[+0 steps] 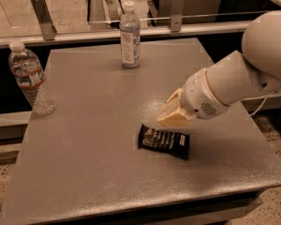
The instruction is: Pick rxbar chocolate
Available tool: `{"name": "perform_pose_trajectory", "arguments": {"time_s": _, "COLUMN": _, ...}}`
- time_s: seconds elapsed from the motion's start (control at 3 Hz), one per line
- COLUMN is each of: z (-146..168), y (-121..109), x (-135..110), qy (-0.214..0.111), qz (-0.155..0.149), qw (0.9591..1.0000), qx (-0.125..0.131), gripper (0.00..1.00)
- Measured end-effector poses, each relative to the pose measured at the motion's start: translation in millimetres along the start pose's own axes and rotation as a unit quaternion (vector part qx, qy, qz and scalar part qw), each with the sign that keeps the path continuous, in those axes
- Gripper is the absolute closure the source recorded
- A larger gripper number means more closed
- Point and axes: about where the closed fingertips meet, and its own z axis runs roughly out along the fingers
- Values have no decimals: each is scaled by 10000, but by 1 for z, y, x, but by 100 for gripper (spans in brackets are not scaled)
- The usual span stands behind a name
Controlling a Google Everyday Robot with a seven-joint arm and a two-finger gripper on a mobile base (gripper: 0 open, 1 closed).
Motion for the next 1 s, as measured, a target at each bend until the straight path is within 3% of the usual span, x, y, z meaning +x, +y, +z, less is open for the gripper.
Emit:
{"name": "perform_pose_trajectory", "arguments": {"time_s": 0.33, "z": -21, "y": -13, "x": -25, "qy": -241, "qz": -291, "qw": 9991, "qx": 187, "gripper": 100}}
{"name": "perform_pose_trajectory", "arguments": {"time_s": 0.67, "z": -28, "y": -17, "x": -30, "qy": -189, "qz": -299, "qw": 9994, "qx": 31, "gripper": 82}}
{"name": "perform_pose_trajectory", "arguments": {"time_s": 1.0, "z": -28, "y": 4, "x": -25, "qy": -68, "qz": -86, "qw": 9996, "qx": -247, "gripper": 58}}
